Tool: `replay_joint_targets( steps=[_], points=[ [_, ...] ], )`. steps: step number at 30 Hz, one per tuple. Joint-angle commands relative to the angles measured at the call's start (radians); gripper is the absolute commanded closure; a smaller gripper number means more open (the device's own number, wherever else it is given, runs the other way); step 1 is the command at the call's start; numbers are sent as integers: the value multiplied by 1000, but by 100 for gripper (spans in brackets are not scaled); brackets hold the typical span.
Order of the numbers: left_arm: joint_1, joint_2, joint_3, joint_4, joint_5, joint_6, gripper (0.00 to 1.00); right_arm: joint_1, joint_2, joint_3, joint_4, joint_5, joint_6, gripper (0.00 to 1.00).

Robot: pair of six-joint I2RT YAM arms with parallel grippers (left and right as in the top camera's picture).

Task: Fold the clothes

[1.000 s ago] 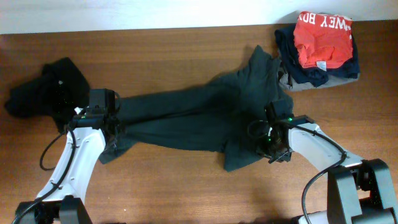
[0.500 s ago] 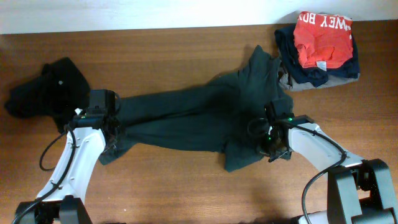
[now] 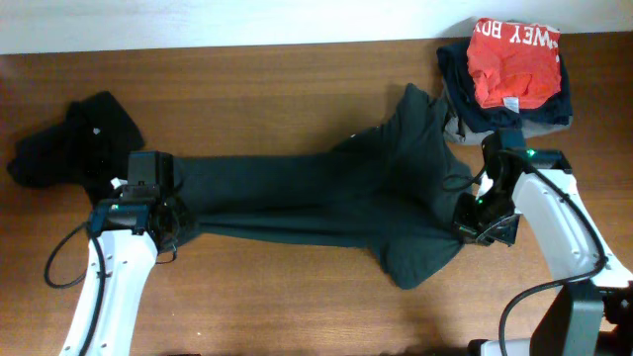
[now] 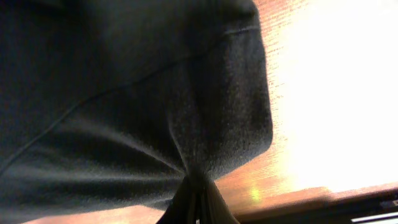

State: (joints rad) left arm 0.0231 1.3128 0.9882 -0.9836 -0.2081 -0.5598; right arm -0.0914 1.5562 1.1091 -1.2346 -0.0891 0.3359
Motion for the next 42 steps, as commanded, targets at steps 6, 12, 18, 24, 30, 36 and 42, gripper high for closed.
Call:
replay_joint_targets(
  steps=[6,12,18,24,30,36,42],
  points=[
    [5,-10,13,33,12,16,99,-5,-16,63,136,-71,-74,96],
    [5,10,13,135,10,16,100,-4,-16,63,297,-85,-74,96],
    [5,84,13,204,9,16,99,6,-15,63,450,-97,-74,96],
    [5,233,13,240,9,16,99,7,-4,63,615,-134,-74,96],
    [5,319,13,271,9,16,100,10,11,63,746,-190,-74,96],
    [5,354,13,297,-3,17,99,65,61,63,850,-180,-74,96],
    [5,364,13,307,-68,16,99,103,156,63,866,-108,-74,96]
  ],
)
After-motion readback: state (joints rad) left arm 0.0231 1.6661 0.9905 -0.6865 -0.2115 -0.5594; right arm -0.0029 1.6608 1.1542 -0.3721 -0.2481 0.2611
